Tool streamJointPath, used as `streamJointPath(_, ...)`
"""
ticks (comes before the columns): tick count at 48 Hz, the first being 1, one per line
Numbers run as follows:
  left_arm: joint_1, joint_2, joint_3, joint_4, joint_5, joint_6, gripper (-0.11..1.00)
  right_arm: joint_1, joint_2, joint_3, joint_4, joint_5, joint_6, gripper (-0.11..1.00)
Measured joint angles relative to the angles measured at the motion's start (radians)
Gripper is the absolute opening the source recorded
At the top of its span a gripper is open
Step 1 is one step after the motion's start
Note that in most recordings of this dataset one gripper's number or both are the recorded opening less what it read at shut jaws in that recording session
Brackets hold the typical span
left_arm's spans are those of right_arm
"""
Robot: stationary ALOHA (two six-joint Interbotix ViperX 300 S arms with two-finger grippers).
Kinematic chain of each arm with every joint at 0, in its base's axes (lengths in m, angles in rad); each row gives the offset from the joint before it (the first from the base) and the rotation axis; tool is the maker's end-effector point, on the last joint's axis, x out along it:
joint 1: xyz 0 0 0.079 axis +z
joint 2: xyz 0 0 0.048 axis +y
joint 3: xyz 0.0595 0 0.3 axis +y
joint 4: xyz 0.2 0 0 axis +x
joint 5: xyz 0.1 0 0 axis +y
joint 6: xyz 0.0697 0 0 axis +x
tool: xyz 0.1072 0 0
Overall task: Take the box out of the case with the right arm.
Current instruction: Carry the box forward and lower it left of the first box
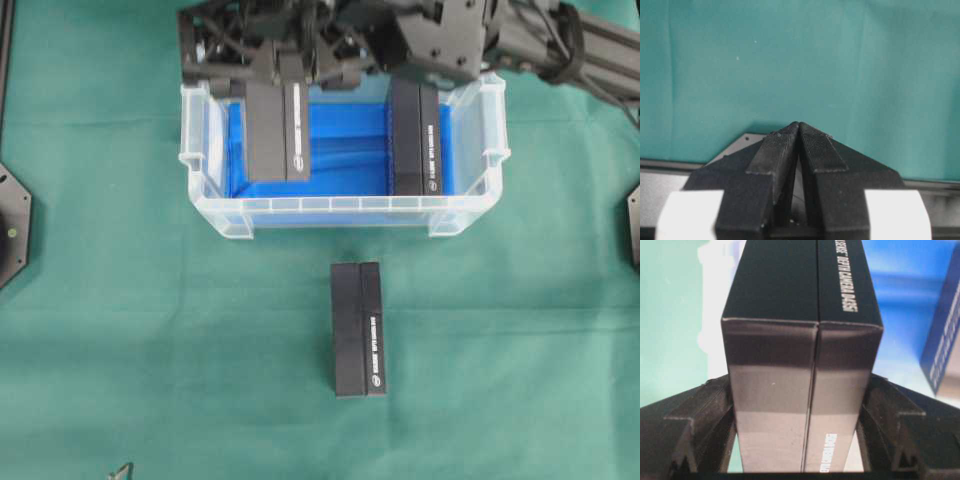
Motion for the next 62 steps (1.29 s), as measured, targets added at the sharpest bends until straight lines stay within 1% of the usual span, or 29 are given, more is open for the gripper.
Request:
streamJointPath(10, 0.0, 0.002, 0.0, 0.0, 0.0, 0.0, 0.0, 0.087, 0.002, 0.0, -0.008, 0.003, 0.074, 0.68)
streamJointPath(16, 0.0, 0.0, 0.0, 0.0, 0.0, 0.0, 0.0, 0.152, 0.0, 0.0, -0.018, 0.003, 0.14, 0.68)
streamJointPath(20, 0.0, 0.0, 0.0, 0.0, 0.0, 0.0, 0.0, 0.199, 0.002, 0.0, -0.021, 0.003, 0.175, 0.68)
streamJointPath(29, 0.0, 0.0, 0.0, 0.0, 0.0, 0.0, 0.0, 0.281, 0.0, 0.0, -0.021, 0.003, 0.252, 0.68)
streamJointPath(35, 0.002, 0.002, 0.0, -0.002, 0.0, 0.0, 0.0, 0.325, 0.002, 0.0, -0.021, 0.003, 0.285, 0.68)
streamJointPath(38, 0.0, 0.0, 0.0, 0.0, 0.0, 0.0, 0.0, 0.337, 0.0, 0.0, -0.02, 0.003, 0.299, 0.68)
streamJointPath(42, 0.002, 0.0, 0.0, 0.0, 0.0, 0.0, 0.0, 0.347, 0.0, 0.0, -0.018, 0.003, 0.296, 0.68)
streamJointPath(54, 0.0, -0.002, 0.0, 0.0, 0.0, 0.0, 0.0, 0.337, 0.002, 0.0, -0.017, 0.015, 0.298, 0.68)
streamJointPath(57, 0.0, -0.002, 0.0, 0.0, 0.0, 0.0, 0.0, 0.334, 0.002, 0.0, -0.011, 0.018, 0.298, 0.68)
streamJointPath(62, 0.002, -0.002, 0.0, 0.0, 0.0, 0.0, 0.0, 0.327, 0.018, 0.0, 0.014, 0.018, 0.301, 0.68)
